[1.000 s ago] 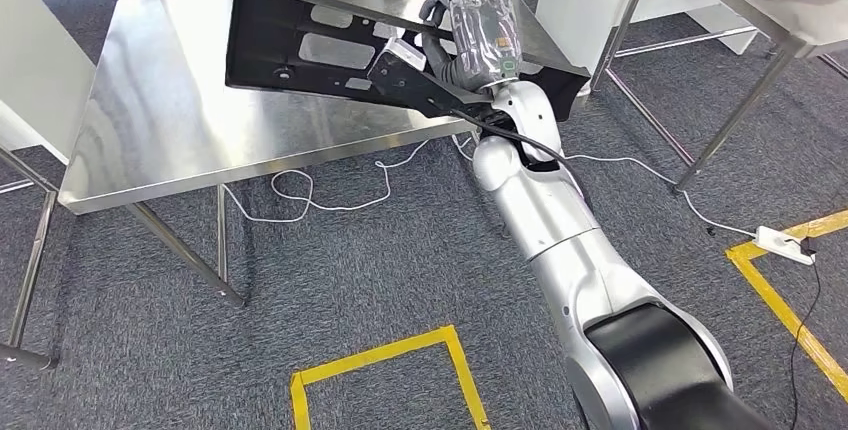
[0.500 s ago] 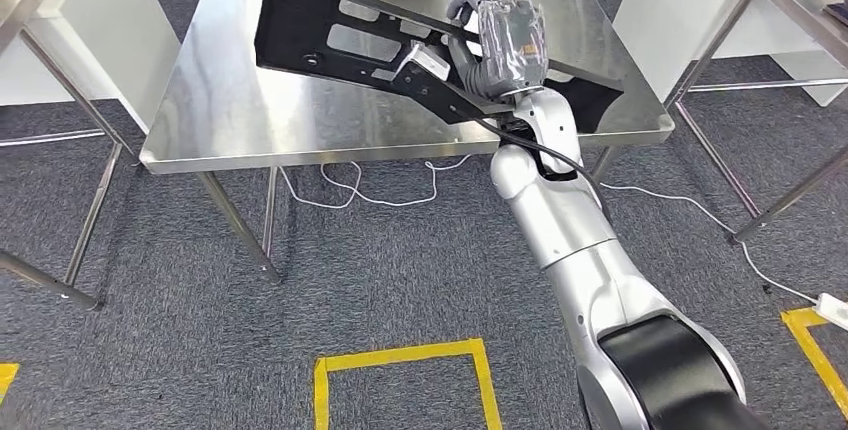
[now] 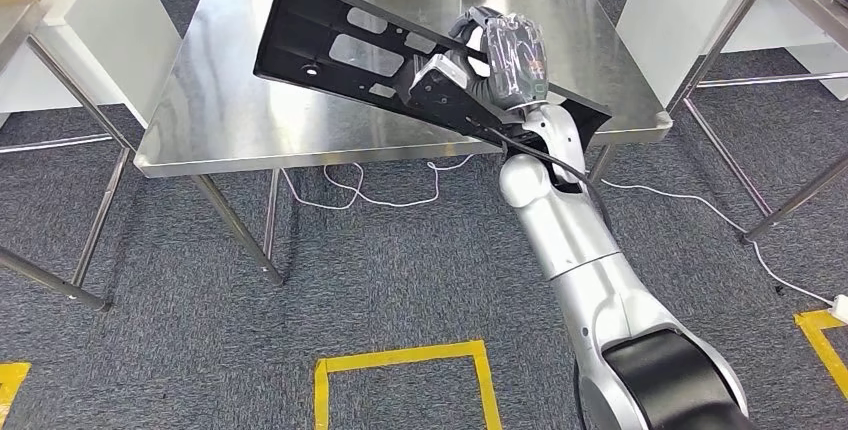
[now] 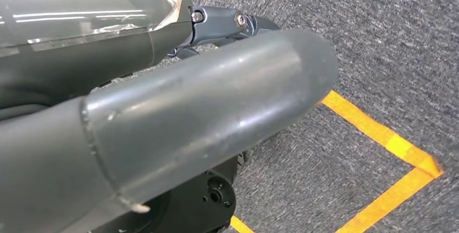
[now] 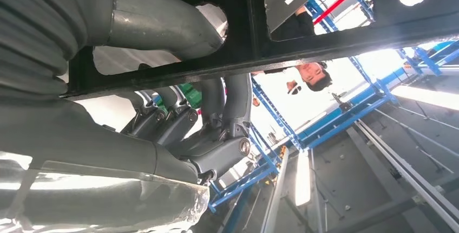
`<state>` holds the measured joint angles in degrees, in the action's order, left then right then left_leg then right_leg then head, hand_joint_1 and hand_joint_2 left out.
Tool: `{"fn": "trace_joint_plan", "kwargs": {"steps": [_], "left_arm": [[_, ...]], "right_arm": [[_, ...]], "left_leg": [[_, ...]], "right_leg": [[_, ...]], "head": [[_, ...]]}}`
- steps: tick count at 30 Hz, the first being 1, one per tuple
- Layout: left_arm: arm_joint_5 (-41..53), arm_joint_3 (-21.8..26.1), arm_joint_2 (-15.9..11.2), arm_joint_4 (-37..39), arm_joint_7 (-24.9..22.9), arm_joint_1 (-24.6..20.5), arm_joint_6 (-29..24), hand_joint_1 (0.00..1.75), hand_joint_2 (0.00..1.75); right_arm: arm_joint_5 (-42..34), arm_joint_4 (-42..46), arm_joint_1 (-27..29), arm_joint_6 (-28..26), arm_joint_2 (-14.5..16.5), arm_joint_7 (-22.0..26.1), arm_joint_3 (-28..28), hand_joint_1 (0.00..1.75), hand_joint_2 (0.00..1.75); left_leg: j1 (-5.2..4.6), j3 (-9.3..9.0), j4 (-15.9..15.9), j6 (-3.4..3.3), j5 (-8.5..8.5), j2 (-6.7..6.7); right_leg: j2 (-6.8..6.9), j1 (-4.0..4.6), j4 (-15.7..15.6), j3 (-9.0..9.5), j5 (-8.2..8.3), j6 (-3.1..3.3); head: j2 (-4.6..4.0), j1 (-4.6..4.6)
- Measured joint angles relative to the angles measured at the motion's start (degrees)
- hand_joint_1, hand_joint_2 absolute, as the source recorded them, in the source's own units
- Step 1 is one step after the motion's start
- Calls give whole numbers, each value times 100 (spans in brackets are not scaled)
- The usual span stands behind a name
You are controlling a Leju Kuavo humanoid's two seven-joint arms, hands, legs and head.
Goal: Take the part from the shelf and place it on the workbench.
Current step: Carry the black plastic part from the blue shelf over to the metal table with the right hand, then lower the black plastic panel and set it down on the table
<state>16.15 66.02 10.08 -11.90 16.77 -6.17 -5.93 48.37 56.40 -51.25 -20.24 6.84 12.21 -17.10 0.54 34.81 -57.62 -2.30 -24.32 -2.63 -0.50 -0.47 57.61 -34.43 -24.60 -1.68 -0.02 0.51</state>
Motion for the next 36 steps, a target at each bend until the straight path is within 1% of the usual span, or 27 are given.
{"fn": "trace_joint_plan", "kwargs": {"steps": [3, 6, 14, 18, 20, 22, 23, 24, 26, 27, 28, 29, 30, 31, 32, 33, 34, 35, 36], "left_arm": [[1, -1, -1, -1, 4, 0, 2, 0, 0], [27, -2, -1, 0, 27, 0, -3, 0, 0], [78, -4, -27, -1, 151, 9, 58, 0, 0], [65, -4, -43, -1, 173, 11, 60, 0, 0], [58, -4, -44, -1, 177, 10, 60, 0, 0], [55, -4, -40, 0, 179, 10, 60, 0, 0], [52, -4, -38, 1, 180, 10, 60, 0, 0], [48, -4, -35, 1, 181, 10, 60, 0, 0], [33, -4, -33, 1, 182, 8, 68, 0, 0], [25, -4, -33, 1, 181, 8, 76, 0, 0], [19, -4, -32, 1, 180, 9, 84, 0, 0], [14, -4, -30, 1, 179, 11, 90, 0, 0], [13, -4, -27, 1, 175, 12, 91, 0, 0], [13, -4, -25, 1, 169, 13, 90, 0, 0], [13, -4, -25, 0, 163, 12, 83, 0, 0], [13, -4, -25, 0, 156, 12, 74, 0, 0], [14, -4, -26, 0, 151, 11, 66, 0, 0], [14, -4, -27, 1, 147, 11, 58, 0, 0], [14, -4, -27, 1, 142, 12, 55, 0, 0]], "right_arm": [[-15, 48, 37, 5, -37, 8, 5, 175, 175], [-124, 112, 69, 20, -74, 44, 6, 175, 175], [-511, 285, 102, 81, -299, 235, 42, 175, 175], [-570, 266, 20, 108, -321, 259, 53, 175, 175], [-580, 243, -28, 129, -320, 286, 51, 175, 175], [-582, 232, -78, 139, -320, 308, 51, 175, 175], [-583, 227, -105, 142, -322, 313, 51, 175, 175], [-585, 221, -129, 143, -325, 316, 51, 175, 175], [-590, 201, -155, 145, -330, 319, 51, 175, 175], [-595, 186, -150, 144, -331, 322, 51, 175, 175], [-598, 167, -143, 142, -333, 327, 51, 175, 175], [-603, 148, -140, 139, -336, 331, 51, 175, 175], [-608, 133, -146, 136, -338, 336, 50, 175, 175], [-610, 124, -162, 135, -340, 340, 49, 175, 175], [-613, 116, -184, 135, -344, 343, 46, 175, 175], [-614, 112, -204, 137, -340, 347, 41, 175, 175], [-615, 104, -218, 139, -339, 349, 37, 175, 175], [-616, 92, -226, 141, -342, 349, 32, 175, 175], [-617, 84, -231, 144, -341, 350, 29, 175, 175]], "left_leg": [[9, 0, 3, 70, -4, 14], [8, 2, 3, 96, -3, 17], [-32, 11, -2, 97, -2, 17], [-49, 36, -61, 31, -32, 14], [-54, 38, -60, 7, -34, 14], [-21, -27, 51, -41, 20, 25], [0, -69, 119, -68, 52, 34], [22, -109, 179, -89, 79, 43], [27, -126, 201, -100, 84, 49], [28, -126, 199, -96, 79, 47], [33, -126, 195, -88, 72, 42], [42, -127, 185, -72, 62, 34], [57, -128, 162, -44, 43, 25], [67, -123, 123, -1, 14, 18], [66, -105, 77, 50, -23, 12], [61, -87, 34, 99, -57, 8], [51, -71, 5, 135, -81, 5], [52, -58, -4, 160, -93, -1], [67, -56, -9, 176, -101, -6]], "right_leg": [[-2, 12, 3, -3, -1, 23], [-1, 13, 3, -5, 0, 38], [0, -13, 1, 0, 2, 34], [-1, -61, -9, -1, 11, 14], [-1, -61, -25, 5, 19, 2], [4, -25, -17, -5, 1, -19], [9, -12, 93, -58, -65, -15], [14, -3, 324, -168, -178, -2], [19, -29, 1062, -526, -470, 23], [20, -41, 1394, -696, -568, 8], [20, -59, 1554, -785, -590, -28], [21, -79, 1488, -764, -525, -83], [22, -107, 1188, -624, -380, -153], [21, -140, 750, -417, -217, -220], [7, -150, 386, -220, -96, -252], [-7, -156, 135, -89, -23, -238], [-19, -148, 35, -35, -12, -191], [-29, -128, 55, -33, -24, -124], [-27, -132, 58, -41, -27, -62]], "head": [[0, -1], [0, -3], [0, -4], [0, 1], [0, 1], [1, -3], [1, -11], [1, -20], [0, -27], [0, -27], [0, -27], [0, -28], [0, -30], [0, -32], [0, -40], [0, -38], [1, -25], [1, -12], [1, 7]]}}
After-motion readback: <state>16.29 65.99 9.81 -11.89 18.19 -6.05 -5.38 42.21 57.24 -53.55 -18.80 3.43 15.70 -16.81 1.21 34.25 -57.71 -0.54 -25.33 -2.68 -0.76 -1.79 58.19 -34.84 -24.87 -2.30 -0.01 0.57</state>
